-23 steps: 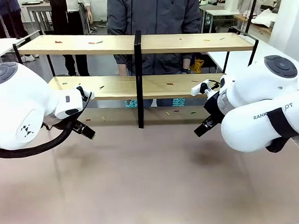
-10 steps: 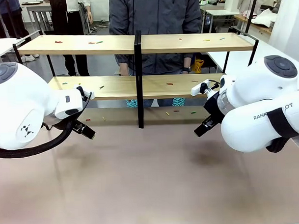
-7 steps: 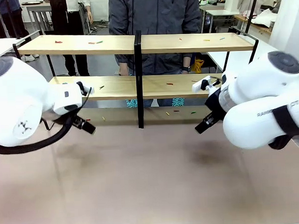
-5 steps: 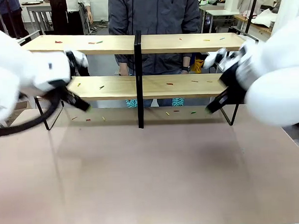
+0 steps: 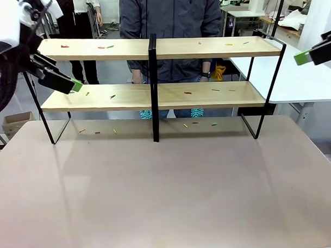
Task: Clean the shelves.
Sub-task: Pick up the Duster when the human hands it over.
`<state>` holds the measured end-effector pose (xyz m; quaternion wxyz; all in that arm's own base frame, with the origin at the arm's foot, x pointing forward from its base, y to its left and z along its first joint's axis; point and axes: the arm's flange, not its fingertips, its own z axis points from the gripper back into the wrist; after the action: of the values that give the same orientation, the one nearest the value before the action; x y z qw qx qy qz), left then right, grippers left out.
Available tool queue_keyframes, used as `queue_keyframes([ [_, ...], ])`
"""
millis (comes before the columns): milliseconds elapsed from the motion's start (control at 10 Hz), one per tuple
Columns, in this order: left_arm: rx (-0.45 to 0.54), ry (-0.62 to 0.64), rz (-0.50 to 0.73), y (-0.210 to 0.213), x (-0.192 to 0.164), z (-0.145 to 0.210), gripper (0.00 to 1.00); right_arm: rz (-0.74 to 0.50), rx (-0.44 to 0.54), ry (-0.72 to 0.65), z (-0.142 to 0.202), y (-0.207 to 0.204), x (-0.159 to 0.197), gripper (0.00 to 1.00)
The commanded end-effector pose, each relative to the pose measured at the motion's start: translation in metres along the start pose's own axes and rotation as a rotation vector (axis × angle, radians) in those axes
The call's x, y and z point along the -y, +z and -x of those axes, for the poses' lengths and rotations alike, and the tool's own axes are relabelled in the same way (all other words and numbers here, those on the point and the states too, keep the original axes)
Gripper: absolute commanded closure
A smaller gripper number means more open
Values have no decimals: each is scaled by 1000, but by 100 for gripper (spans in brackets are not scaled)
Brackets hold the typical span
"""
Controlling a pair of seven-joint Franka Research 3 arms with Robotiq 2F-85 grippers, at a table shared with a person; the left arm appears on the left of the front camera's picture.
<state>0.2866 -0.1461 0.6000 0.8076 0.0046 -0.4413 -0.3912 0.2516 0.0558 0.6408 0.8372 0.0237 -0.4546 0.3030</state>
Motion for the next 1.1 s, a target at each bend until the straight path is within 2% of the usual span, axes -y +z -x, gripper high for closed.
queue_keyframes([
  [0,51,66,13,20,-4,-7,0,-28,20,-23,-5,-13,-1,0],
  [100,53,159,-39,23,-6,-13,0,-26,11,-65,-11,-17,-2,0],
  [400,180,414,-8,36,-7,-25,0,66,-13,-180,-38,-15,-25,0],
  [600,190,531,28,33,-6,-31,0,52,-20,-164,-40,-22,-26,0],
  [800,139,537,42,35,6,-41,0,73,-30,-172,-40,-28,-23,0],
  [1000,101,540,-25,36,18,-47,0,65,-33,-178,-40,-31,-23,0],
])
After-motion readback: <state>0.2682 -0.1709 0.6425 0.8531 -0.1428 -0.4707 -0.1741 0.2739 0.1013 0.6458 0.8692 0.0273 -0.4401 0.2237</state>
